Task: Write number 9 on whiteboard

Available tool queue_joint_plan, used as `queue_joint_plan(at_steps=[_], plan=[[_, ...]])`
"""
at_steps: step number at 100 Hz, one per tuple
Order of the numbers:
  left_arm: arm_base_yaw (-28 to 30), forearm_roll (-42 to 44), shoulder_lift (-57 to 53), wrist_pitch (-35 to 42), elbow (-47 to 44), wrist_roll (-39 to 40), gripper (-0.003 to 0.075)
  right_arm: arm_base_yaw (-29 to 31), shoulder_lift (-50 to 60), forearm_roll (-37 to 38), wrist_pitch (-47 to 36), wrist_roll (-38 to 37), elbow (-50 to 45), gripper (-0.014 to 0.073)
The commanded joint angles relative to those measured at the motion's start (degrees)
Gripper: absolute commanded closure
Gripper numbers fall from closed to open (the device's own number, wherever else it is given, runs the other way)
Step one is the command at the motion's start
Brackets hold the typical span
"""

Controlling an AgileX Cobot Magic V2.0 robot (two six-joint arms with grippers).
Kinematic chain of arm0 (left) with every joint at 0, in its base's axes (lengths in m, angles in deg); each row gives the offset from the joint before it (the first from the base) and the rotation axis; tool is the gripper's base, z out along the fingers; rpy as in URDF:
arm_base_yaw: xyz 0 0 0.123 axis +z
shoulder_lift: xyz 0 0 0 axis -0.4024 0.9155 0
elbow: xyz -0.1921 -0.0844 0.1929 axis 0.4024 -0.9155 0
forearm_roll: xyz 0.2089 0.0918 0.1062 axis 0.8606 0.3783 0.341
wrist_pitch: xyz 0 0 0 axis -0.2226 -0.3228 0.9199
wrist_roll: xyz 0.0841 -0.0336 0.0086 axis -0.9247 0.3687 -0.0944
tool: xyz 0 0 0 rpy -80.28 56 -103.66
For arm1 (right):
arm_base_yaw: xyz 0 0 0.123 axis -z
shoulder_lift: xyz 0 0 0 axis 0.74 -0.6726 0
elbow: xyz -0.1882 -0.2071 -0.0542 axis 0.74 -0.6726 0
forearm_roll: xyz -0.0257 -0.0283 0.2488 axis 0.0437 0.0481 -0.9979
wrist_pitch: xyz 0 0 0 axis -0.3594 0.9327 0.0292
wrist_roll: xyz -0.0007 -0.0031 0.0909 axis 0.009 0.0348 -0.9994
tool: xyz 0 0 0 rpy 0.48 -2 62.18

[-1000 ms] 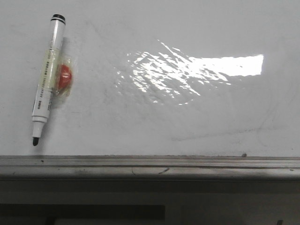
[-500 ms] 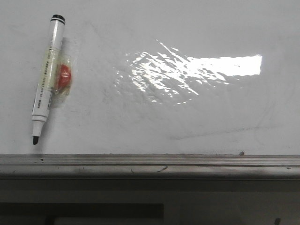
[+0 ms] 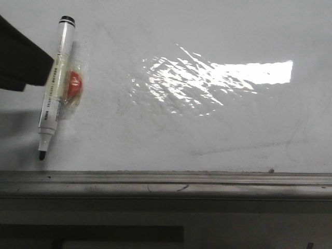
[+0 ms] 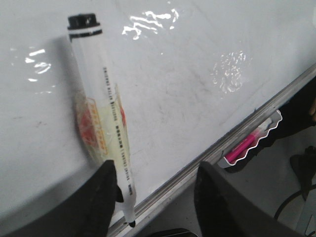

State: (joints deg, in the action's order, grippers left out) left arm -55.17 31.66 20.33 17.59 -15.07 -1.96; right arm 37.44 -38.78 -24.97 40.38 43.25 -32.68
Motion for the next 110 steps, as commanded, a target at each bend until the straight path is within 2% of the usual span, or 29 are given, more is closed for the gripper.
queue_joint_plan(at_steps=[1,21,29,36,49,58,71,83,99,110], plan=[[-1.23,-1.98,2.43,4.23,1.92,1.07,0.0396,-0.18,-1.01,0.63,-4.42,-0.24,1.99,0.0159],[-1.23,0.3,7.63,7.01,1.92,1.07,0.0399,-0.18,-1.01,0.63,-3.89,-0.24,1.99,0.0159],[-1.23,0.3,8.61,9.09,1.92,1.07,0.043,-0.18,-1.01,0.63,-3.89,-0.24,1.99,0.0163],[-1.23,0.3,9.35,10.27,1.92,1.07,0.0506,-0.18,-1.14,0.63,-4.27,-0.24,1.99,0.0174],[-1.23,0.19,10.03,10.48,1.92,1.07,0.0744,-0.18,-2.02,-1.07,-5.34,-0.1,2.13,0.0175],[-1.28,-0.96,9.79,7.56,2.62,0.26,0.0741,-0.18,-3.64,-7.17,-5.68,4.04,3.17,0.0175],[-2.51,-1.35,7.93,-1.82,5.16,-10.69,0.0741,-1.15,-7.5,-23.05,-5.58,18.66,5.0,0.0175],[-5.88,-1.24,5.67,-4.68,6.01,-23.01,0.0741,-3.87,-12.09,-35.94,-4.2,34.02,5.84,0.0175],[-11.44,-0.63,4.14,-4.81,6.01,-40.45,0.0741,-11.59,-18.0,-39.57,-3.63,44.22,5.95,0.0175],[-14.18,-0.51,4.14,-3.41,6.01,-44.64,0.0741,-17.59,-21.62,-39.57,-4.71,47.77,5.95,0.0172]])
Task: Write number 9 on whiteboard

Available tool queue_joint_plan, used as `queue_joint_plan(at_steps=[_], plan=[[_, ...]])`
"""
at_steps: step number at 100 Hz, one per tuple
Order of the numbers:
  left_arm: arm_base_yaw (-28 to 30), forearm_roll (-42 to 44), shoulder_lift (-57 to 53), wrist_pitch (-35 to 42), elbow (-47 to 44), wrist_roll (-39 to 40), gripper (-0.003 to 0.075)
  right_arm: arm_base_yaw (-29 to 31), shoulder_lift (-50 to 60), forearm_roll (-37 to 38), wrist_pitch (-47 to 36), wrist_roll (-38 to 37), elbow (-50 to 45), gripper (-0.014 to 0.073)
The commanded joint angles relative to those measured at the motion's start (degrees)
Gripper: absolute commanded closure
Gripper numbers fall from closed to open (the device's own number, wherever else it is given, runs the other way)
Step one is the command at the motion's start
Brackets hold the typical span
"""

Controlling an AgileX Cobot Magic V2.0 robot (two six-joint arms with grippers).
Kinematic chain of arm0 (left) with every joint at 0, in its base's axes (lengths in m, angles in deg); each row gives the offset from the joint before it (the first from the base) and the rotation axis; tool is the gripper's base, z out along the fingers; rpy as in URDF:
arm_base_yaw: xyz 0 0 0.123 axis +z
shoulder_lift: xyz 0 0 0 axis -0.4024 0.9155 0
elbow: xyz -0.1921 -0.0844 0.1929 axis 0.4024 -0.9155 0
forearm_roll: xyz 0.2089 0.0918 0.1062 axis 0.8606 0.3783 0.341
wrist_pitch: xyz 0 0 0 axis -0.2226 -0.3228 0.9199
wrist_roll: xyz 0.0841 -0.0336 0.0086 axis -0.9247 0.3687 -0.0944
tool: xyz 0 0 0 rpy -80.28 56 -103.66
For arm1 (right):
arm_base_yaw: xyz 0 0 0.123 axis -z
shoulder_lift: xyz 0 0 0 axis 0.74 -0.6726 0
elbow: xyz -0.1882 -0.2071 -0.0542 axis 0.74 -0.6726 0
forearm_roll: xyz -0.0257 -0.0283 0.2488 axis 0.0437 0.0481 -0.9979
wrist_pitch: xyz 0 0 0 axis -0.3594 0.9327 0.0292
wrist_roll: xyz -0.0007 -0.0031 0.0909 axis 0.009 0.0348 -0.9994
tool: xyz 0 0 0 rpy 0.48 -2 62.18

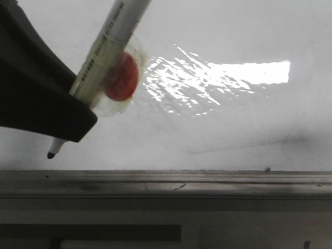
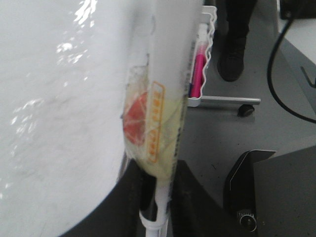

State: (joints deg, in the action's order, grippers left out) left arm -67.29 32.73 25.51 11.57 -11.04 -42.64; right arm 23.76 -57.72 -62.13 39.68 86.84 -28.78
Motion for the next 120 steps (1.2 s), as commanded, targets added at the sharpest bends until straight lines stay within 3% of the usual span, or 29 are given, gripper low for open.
queue_joint_plan(at_steps=[1,46,90,106,120], plan=[[-2.33,-1.58,-1.03,2.98,1.98,-3.96,0.0741,-4.24,-2.9,-2.42,-4.28,4.5,2.05,0.0172],[-3.81,-1.58,-1.03,6.51,1.98,-3.96,0.0741,-20.92,-15.4,-2.48,-24.17,5.19,2.05,0.0172],[-3.81,-1.58,-1.03,6.41,1.98,-3.96,0.0741,-21.79,-20.62,-3.42,-26.49,5.19,2.05,0.0179],[-3.81,-1.58,-1.03,6.41,1.98,-3.96,0.0741,-21.79,-20.62,-5.74,-25.79,5.19,2.05,0.0311],[-3.81,-1.58,-1.03,6.41,1.98,-3.96,0.0741,-21.79,-20.62,-6.46,-26.07,5.19,2.05,0.034]])
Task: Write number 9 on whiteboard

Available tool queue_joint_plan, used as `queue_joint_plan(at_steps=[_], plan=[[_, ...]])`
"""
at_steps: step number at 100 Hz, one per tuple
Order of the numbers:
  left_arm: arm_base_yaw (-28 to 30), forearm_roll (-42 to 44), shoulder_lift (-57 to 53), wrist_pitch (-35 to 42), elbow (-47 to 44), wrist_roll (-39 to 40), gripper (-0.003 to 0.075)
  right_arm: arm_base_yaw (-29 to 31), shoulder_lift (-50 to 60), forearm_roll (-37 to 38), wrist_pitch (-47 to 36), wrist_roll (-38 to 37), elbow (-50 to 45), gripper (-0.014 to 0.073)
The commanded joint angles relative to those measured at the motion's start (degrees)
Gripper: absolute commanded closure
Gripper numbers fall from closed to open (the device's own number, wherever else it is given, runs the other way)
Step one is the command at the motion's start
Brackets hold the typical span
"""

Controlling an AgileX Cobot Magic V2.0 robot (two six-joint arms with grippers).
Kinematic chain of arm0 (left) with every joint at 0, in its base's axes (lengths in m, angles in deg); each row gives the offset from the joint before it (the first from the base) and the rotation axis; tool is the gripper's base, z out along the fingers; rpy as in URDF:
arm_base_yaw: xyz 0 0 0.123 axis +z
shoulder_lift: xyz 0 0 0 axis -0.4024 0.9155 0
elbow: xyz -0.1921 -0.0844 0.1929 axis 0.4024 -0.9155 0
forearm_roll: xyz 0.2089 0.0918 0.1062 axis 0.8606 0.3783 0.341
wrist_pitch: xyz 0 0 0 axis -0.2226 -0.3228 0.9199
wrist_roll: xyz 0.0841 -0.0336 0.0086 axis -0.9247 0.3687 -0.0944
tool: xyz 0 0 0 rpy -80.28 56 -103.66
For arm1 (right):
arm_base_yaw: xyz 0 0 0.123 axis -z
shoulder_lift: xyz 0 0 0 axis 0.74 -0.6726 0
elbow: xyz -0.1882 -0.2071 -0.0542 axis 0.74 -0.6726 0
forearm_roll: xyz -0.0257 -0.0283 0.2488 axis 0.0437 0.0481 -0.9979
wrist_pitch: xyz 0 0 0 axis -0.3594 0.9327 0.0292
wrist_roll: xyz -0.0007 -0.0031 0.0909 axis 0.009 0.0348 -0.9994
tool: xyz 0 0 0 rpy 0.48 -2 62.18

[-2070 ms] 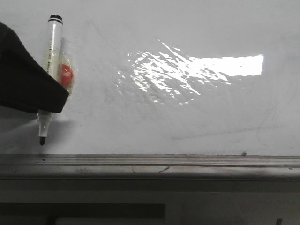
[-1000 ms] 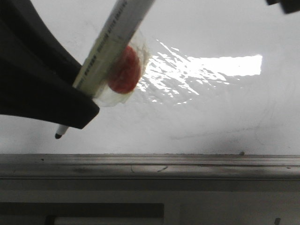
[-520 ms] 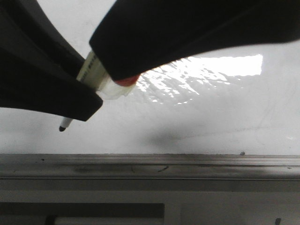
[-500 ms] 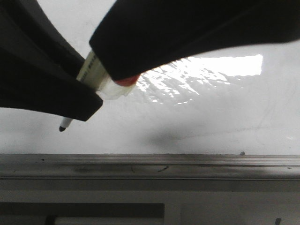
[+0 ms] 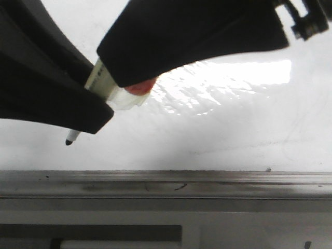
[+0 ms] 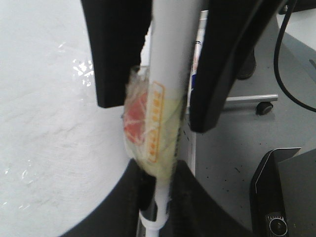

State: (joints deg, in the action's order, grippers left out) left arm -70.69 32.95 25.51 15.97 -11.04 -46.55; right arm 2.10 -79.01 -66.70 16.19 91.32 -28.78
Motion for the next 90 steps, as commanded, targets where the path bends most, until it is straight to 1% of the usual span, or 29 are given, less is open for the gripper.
queue_joint_plan(at_steps=[1,14,34,49,54,61,66,68,73,78,83,90], plan=[[-0.41,-1.79,-1.03,2.01,1.98,-0.04,0.0741,-0.13,0.67,-2.01,-2.58,0.71,2.05,0.034],[-0.41,-1.79,-1.03,1.9,1.98,-0.04,0.0741,-0.13,0.67,-3.48,-2.47,0.71,2.05,0.0335],[-0.41,-1.79,-1.03,1.66,1.98,-0.04,0.0741,-2.42,0.67,-3.58,-3.51,0.71,2.05,0.0243],[-0.41,-1.79,-1.03,1.66,1.98,-0.04,0.0741,-2.75,0.67,-3.58,-3.62,0.71,2.05,0.0251],[-0.41,-1.79,-1.03,1.66,1.98,-0.04,0.0741,-2.75,0.67,-3.58,-3.62,0.71,2.05,0.0276],[-0.41,-1.79,-1.03,1.66,1.98,-0.04,0.0741,-2.75,0.57,-3.58,-3.62,0.71,2.05,0.0358],[-0.41,-1.79,-1.03,1.66,1.98,-0.04,0.0741,-2.75,0.42,-3.58,-3.62,0.71,2.05,0.0453],[-0.41,-1.79,-1.03,1.66,1.98,-0.04,0.0741,-2.75,0.28,-3.58,-3.62,0.71,2.05,0.0479],[-0.41,-1.91,-1.03,1.66,1.98,-0.04,0.0741,-2.75,-0.28,-3.47,-3.25,0.71,2.05,0.0585],[-0.41,-2.51,-1.03,1.79,1.98,-0.04,0.0741,-2.75,-0.99,-3.32,-2.67,0.71,2.05,0.0663],[-0.41,-3.68,-1.03,2.83,1.98,1.06,0.074,-2.75,-1.83,-3.32,-1.67,0.71,2.05,0.0652],[-0.41,-5.33,-1.81,4.97,1.98,4.77,0.0726,-2.75,-2.58,-3.32,0.12,0.71,2.05,0.0653]])
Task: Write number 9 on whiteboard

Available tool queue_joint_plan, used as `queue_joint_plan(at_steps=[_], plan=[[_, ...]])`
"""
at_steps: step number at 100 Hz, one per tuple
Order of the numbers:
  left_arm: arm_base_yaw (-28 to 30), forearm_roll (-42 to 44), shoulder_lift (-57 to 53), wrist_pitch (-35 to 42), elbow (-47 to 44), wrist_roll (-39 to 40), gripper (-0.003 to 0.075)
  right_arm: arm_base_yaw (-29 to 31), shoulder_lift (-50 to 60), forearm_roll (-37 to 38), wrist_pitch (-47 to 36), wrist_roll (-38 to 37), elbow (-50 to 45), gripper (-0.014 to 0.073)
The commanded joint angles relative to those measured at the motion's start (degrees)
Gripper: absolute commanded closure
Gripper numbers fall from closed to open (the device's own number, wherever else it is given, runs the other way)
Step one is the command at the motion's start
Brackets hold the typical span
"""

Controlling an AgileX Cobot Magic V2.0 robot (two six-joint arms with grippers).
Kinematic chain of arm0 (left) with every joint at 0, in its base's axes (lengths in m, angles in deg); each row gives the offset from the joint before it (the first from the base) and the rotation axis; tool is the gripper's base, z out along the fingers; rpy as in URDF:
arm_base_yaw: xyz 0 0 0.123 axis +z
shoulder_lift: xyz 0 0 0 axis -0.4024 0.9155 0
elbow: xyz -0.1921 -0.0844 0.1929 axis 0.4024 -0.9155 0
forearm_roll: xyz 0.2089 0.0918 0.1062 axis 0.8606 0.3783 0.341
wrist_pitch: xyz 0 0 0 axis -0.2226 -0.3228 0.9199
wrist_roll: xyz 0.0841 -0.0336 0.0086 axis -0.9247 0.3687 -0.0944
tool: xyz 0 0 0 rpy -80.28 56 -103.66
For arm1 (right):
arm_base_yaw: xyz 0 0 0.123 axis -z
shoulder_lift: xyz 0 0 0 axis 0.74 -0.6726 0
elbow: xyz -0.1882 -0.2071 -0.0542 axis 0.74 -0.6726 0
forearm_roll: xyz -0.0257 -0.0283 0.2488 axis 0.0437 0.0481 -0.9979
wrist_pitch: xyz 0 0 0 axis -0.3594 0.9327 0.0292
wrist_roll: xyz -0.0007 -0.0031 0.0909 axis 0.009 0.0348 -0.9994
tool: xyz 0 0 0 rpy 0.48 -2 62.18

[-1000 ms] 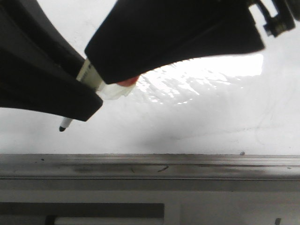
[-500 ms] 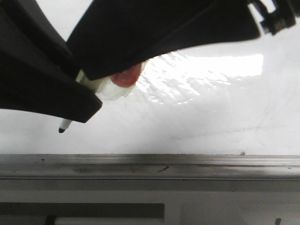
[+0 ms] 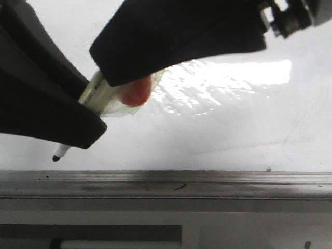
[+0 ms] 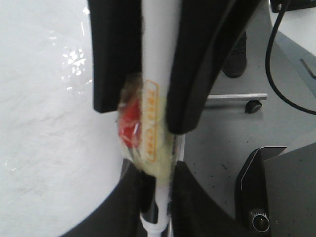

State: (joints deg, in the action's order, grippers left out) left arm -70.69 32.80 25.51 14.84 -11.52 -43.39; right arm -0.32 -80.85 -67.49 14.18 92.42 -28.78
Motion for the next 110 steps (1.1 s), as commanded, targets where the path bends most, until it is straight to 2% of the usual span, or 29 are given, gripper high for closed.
queue_joint_plan(at_steps=[1,10,19,27,34,39,48,62,74,79,90,97,102,110], plan=[[-0.41,-5.3,-2.14,6.52,2.46,2.26,0.0717,-0.32,-0.9,-2.54,2.39,-0.39,2.05,0.0653],[-0.41,-5.3,-4.65,8.47,2.46,6.89,0.0613,0.26,-0.91,-2.43,7.44,-0.52,3.09,0.0653],[0.35,-5.3,-8.43,8.5,2.46,10.53,0.0435,2.37,-0.91,1.56,17.39,-6.04,7.13,0.0653],[1.93,-5.3,-12.07,8.28,2.46,13.81,0.029,3.72,-0.91,13.08,27.46,-15.87,13.61,0.0652],[3.59,-5.3,-16.03,8.11,2.35,15.08,0.0248,3.84,-0.91,24.47,35.71,-25.42,19.91,0.0652],[5.03,-5.3,-18.79,8.24,2.23,15.46,0.0253,3.45,-0.91,31.65,40.51,-32.3,24.15,0.0651],[8.23,-5.18,-23.7,8.84,1.65,16.8,0.0288,2.36,-0.33,42.19,45.61,-39.76,30.53,0.0651],[14.16,-5.09,-28.42,8.79,-0.14,20.42,0.0384,-1.47,3.17,51.57,39.67,-46.11,31.99,0.0628],[18.25,-5.09,-30.61,8.2,-2.66,22.68,0.0497,-6.62,7.29,60.55,30.92,-52.71,25.92,0.0628],[19.71,-5.41,-31.29,7.79,-3.55,22.93,0.054,-9.11,9.31,67.7,27.65,-57.99,21.04,0.0628],[21.09,-5.95,-32.1,5.92,-4.53,22.93,0.0616,-12.44,12.32,86.69,23.89,-73.12,10.9,0.0628],[21.21,-5.95,-32.1,4.25,-4.62,22.93,0.0648,-13.11,14.12,102.5,23.17,-87.41,4.59,0.0631],[21.21,-5.95,-32.1,3.53,-4.62,22.93,0.0662,-13.11,14.59,107.36,22.89,-95.38,2.77,0.0634],[21.21,-5.95,-32.1,2.87,-4.62,22.93,0.0671,-13.11,15.12,110.33,22.89,-101.39,1.85,0.0634]])
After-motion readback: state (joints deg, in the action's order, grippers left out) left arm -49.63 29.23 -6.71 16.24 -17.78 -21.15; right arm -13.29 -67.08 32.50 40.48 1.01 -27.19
